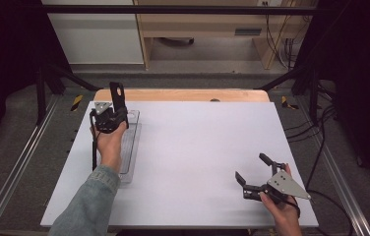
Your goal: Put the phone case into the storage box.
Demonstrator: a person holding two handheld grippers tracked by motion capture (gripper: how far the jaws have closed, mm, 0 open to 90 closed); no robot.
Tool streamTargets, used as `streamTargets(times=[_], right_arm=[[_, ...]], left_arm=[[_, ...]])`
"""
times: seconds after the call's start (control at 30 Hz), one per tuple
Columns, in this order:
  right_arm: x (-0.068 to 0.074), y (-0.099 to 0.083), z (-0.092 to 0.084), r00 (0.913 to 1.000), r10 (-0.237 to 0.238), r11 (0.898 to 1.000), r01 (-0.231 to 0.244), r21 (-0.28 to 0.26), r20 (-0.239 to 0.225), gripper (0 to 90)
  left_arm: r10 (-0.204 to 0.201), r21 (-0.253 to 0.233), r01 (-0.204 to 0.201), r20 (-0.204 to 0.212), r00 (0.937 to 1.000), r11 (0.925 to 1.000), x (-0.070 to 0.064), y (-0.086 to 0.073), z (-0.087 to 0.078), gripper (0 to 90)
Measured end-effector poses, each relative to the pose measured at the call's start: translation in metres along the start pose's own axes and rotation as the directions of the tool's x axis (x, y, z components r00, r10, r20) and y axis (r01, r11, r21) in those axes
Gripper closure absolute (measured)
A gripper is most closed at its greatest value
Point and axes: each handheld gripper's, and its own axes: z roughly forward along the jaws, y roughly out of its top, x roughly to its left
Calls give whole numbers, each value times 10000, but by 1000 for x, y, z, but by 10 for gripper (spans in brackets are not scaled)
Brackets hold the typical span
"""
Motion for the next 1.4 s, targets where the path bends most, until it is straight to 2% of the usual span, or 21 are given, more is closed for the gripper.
streamTargets(times=[0.67, 1.4], right_arm=[[0, 0, 0, 10000, -3, 10000, 3, 32, -2, 29], [0, 0, 0, 10000, 0, 10000, -1, 47, 13, 29]], left_arm=[[-216, 366, 213, 99, 9997, 9991, 2, -6, 8, 852], [-9, 877, -17, 295, 9996, 9961, 5, -10, 15, 853]])
